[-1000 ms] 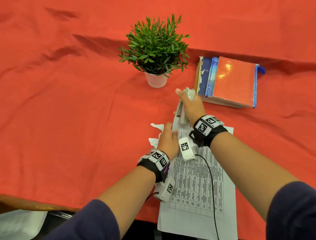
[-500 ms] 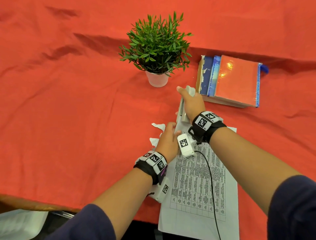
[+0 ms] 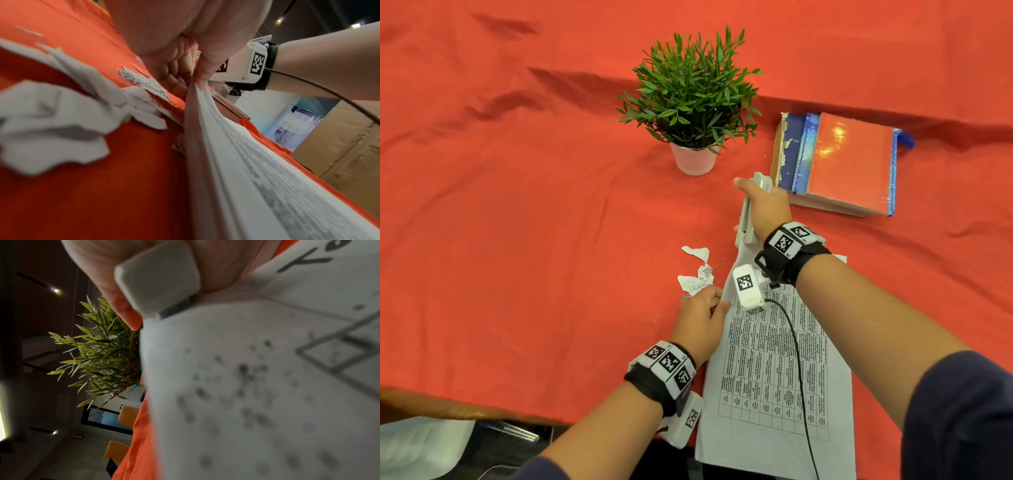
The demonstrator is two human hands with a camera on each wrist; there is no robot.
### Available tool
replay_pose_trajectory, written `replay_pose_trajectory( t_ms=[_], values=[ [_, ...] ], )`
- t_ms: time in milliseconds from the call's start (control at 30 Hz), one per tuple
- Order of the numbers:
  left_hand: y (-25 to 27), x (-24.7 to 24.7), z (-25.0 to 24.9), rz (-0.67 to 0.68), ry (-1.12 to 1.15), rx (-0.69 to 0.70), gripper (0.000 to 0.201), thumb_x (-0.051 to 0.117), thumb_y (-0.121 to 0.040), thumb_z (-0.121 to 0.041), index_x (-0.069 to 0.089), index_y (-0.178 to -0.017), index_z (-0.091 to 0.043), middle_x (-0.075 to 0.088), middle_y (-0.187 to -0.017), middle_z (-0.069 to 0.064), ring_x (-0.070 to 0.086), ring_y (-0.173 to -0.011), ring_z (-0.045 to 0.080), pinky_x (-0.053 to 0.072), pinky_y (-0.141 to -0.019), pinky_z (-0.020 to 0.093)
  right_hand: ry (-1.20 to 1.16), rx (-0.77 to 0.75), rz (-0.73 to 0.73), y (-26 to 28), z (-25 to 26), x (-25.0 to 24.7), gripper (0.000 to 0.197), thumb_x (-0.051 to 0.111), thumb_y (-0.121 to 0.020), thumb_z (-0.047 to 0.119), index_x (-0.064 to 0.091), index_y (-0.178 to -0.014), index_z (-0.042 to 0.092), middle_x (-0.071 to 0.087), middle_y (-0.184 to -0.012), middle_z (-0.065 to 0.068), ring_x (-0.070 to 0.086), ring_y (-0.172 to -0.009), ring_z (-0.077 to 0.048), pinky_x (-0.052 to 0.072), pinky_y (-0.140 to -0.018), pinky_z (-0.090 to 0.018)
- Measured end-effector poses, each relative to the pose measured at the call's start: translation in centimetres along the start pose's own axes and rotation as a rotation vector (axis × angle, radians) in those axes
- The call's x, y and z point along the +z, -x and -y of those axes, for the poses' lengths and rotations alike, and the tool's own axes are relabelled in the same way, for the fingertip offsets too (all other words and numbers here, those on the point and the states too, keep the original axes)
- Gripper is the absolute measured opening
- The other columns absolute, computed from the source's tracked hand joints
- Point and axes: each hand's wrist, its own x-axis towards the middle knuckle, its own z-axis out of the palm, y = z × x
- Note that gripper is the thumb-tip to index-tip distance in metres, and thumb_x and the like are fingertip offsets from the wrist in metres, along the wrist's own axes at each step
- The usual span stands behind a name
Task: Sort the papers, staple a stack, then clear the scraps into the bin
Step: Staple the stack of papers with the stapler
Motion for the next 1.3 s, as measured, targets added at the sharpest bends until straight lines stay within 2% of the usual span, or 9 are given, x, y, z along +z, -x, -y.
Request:
replay_pose_trajectory(
  t_ms=[167, 300, 433, 600, 700, 767, 867, 1133, 1300],
  values=[
    [-0.2, 0.3, 0.6, -0.007, -0.004, -0.003, 0.009, 0.051, -0.094, -0.028, 0.058, -0.091, -0.024, 0.073, -0.080, 0.002, 0.069, -0.074, 0.023, 0.056, -0.072, 0.048, -0.009, 0.006, -0.014, 0.1, 0.0, 0.2, 0.034, 0.075, -0.078, 0.029, 0.049, -0.064, 0.013, 0.038, -0.063, -0.005, 0.044, -0.050, -0.023, 0.048, -0.042, -0.027],
    [-0.2, 0.3, 0.9, -0.022, -0.007, 0.002, 0.009, 0.051, -0.095, -0.027, 0.057, -0.088, -0.023, 0.071, -0.077, 0.004, 0.067, -0.073, 0.025, 0.055, -0.071, 0.048, 0.039, 0.021, 0.039, -0.1, 0.0, 0.1, 0.045, 0.079, -0.068, 0.044, 0.048, -0.069, 0.012, 0.040, -0.065, -0.008, 0.048, -0.054, -0.024, 0.051, -0.057, -0.037],
    [-0.1, 0.4, 0.6, -0.047, 0.021, 0.025, 0.010, 0.052, -0.096, -0.022, 0.058, -0.088, -0.019, 0.063, -0.064, 0.005, 0.055, -0.057, 0.024, 0.051, -0.060, 0.038, 0.027, 0.053, 0.166, 0.0, 0.2, -0.3, 0.034, 0.070, -0.083, 0.036, 0.056, -0.077, 0.006, 0.048, -0.066, -0.012, 0.055, -0.048, -0.026, 0.055, -0.050, -0.037],
    [-0.2, 0.4, 0.4, -0.046, 0.026, 0.019, 0.011, 0.051, -0.097, -0.020, 0.060, -0.091, -0.016, 0.060, -0.060, 0.003, 0.039, -0.047, 0.005, 0.036, -0.054, 0.022, 0.109, 0.049, 0.052, -1.0, -0.9, -0.2, 0.055, 0.071, -0.062, 0.066, 0.063, -0.070, 0.012, 0.055, -0.070, -0.008, 0.058, -0.069, -0.029, 0.053, -0.082, -0.062],
    [-0.2, 0.4, 0.4, -0.049, 0.010, 0.013, 0.011, 0.051, -0.097, -0.021, 0.059, -0.091, -0.016, 0.065, -0.068, 0.010, 0.041, -0.049, 0.010, 0.039, -0.054, 0.027, 0.155, 0.014, 0.013, 0.2, 0.0, 0.2, 0.066, 0.065, -0.071, 0.068, 0.060, -0.077, 0.003, 0.045, -0.071, -0.007, 0.048, -0.064, -0.022, 0.055, -0.073, -0.044],
    [-0.2, 0.4, 0.4, -0.052, -0.006, 0.022, 0.011, 0.051, -0.097, -0.021, 0.059, -0.093, -0.016, 0.068, -0.070, 0.010, 0.046, -0.051, 0.018, 0.042, -0.055, 0.033, 0.200, -0.026, -0.006, 0.4, 0.2, 0.3, 0.052, 0.061, -0.083, 0.058, 0.050, -0.069, 0.010, 0.037, -0.065, -0.002, 0.036, -0.058, -0.016, 0.037, -0.057, -0.030],
    [-0.1, 0.5, 0.4, -0.046, -0.005, 0.029, 0.010, 0.050, -0.097, -0.020, 0.059, -0.095, -0.015, 0.070, -0.073, 0.008, 0.052, -0.056, 0.021, 0.047, -0.060, 0.038, 0.205, -0.037, -0.009, -0.3, -0.2, 0.3, 0.052, 0.063, -0.083, 0.055, 0.033, -0.061, 0.019, 0.028, -0.059, 0.002, 0.028, -0.055, -0.016, 0.029, -0.055, -0.030],
    [0.2, 0.5, 0.2, -0.047, 0.026, 0.015, 0.012, 0.051, -0.097, -0.022, 0.060, -0.099, -0.014, 0.065, -0.065, -0.002, 0.044, -0.048, 0.000, 0.033, -0.052, 0.017, 0.169, -0.056, 0.008, -0.6, -0.6, 0.6, 0.053, 0.064, -0.083, 0.053, 0.027, -0.061, 0.023, 0.024, -0.058, 0.005, 0.024, -0.053, -0.014, 0.026, -0.053, -0.028],
    [2.4, 1.0, 0.6, -0.012, 0.089, -0.085, 0.017, 0.058, -0.092, -0.034, 0.058, -0.103, -0.022, 0.072, -0.088, -0.002, 0.065, -0.075, 0.012, 0.053, -0.066, 0.027, 0.184, -0.054, 0.006, -0.2, -0.3, 0.6, 0.052, 0.064, -0.083, 0.055, 0.029, -0.063, 0.022, 0.024, -0.060, 0.003, 0.024, -0.056, -0.015, 0.027, -0.057, -0.030]
  ],
)
